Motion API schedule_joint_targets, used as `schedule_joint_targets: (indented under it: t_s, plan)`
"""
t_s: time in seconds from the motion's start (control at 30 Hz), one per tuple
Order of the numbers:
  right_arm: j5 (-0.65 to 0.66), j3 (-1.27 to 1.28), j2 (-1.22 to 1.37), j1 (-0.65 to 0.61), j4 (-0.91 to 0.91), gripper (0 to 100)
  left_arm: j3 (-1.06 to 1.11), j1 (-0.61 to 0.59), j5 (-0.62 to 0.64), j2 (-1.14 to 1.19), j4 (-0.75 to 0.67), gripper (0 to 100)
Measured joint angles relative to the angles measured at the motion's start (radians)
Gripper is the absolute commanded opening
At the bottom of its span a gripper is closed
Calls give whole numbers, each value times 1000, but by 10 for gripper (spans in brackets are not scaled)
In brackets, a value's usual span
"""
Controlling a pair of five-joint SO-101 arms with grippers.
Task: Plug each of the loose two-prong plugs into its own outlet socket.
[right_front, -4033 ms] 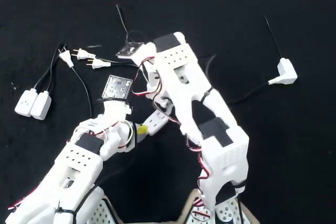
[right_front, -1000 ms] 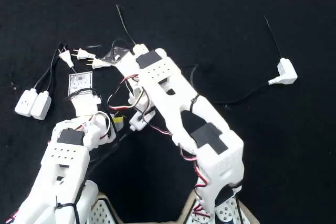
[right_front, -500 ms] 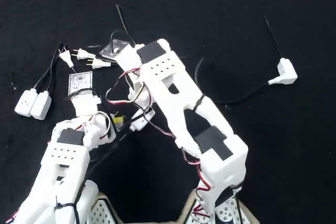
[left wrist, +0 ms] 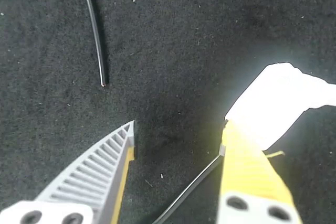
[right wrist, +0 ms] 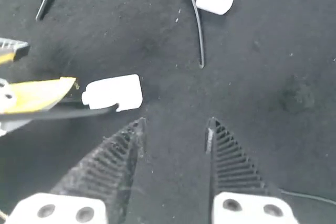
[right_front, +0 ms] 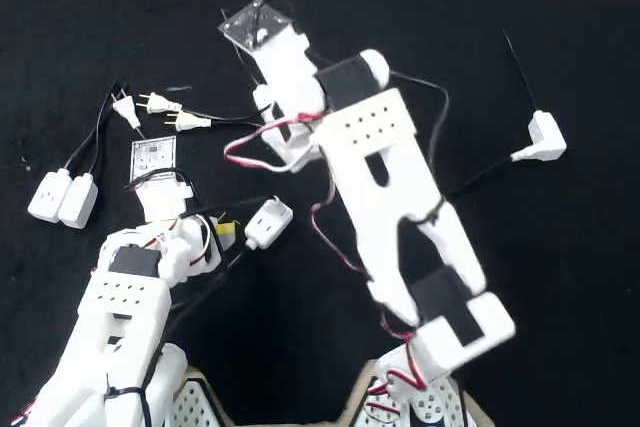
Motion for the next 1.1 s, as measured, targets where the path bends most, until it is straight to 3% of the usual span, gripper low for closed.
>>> schedule_joint_targets:
  t_s: [0.4, 0.6, 0.93, 1.1]
  plan:
    - [-81, 761, -356, -98, -434, 173, 0, 0, 0, 0, 0, 266]
    - [-91, 928, -463, -143, -514, 173, 0, 0, 0, 0, -3, 266]
    - [-94, 1180, -468, -146, -908, 168, 0, 0, 0, 0, -12, 266]
    - [-94, 1192, -468, -146, -968, 18, 0, 0, 0, 0, -12, 266]
